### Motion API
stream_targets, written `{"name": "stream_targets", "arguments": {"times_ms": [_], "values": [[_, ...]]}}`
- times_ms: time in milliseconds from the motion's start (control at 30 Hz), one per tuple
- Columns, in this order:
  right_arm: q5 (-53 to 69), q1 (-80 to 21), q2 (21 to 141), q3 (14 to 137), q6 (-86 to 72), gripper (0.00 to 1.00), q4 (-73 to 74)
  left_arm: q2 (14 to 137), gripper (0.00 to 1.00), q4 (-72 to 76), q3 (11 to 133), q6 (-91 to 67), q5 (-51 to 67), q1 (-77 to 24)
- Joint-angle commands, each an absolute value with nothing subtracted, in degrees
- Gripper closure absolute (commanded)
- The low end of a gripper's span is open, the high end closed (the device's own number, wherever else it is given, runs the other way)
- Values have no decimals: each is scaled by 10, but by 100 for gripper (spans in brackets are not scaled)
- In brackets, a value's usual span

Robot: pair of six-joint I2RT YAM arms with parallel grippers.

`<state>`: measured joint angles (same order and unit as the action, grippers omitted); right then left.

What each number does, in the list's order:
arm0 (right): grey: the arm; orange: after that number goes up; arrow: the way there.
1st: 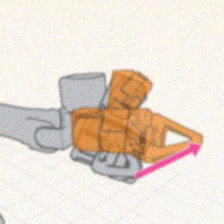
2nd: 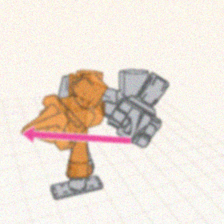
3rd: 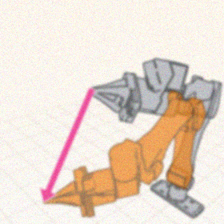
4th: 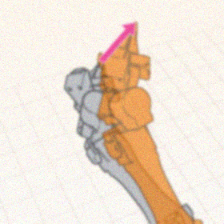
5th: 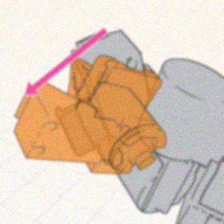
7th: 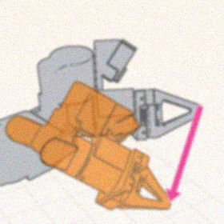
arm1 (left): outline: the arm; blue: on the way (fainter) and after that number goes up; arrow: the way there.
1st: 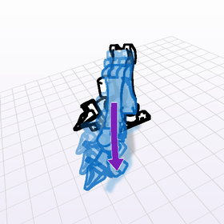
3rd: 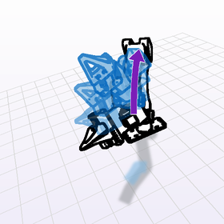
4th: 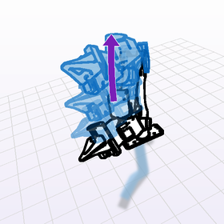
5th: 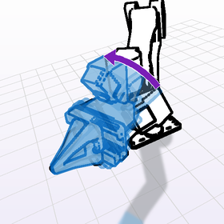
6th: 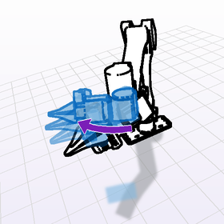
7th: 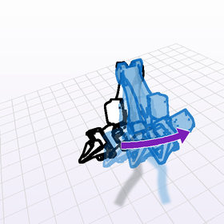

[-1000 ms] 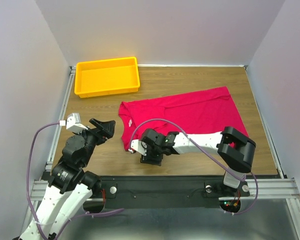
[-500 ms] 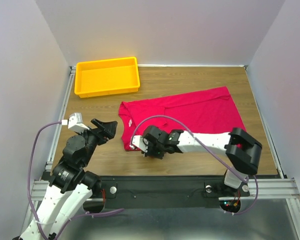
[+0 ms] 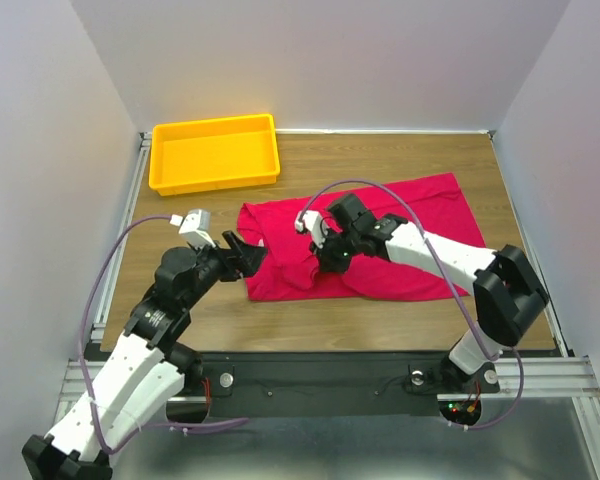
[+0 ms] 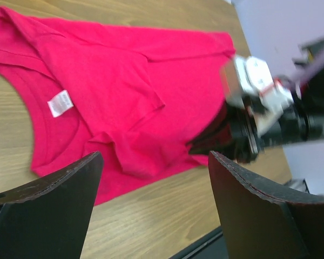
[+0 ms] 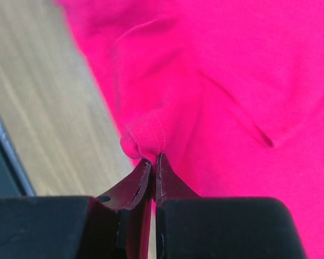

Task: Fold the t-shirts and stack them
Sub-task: Fold the tshirt

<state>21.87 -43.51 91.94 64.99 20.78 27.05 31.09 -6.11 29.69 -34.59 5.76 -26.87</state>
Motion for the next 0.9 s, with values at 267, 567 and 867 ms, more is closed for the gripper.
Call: {"name": "stream_targets", "arguments": {"times_ms": [267, 567, 867], "values": [[353, -308, 1019, 733, 120, 99, 272, 448, 13, 40, 326, -184, 182, -268], [378, -265, 1084, 770, 62, 96, 272, 510, 16, 40, 372, -50, 216, -286], [421, -247, 1107, 788, 44, 89, 273, 544, 18, 1, 403, 277, 140, -432]]}}
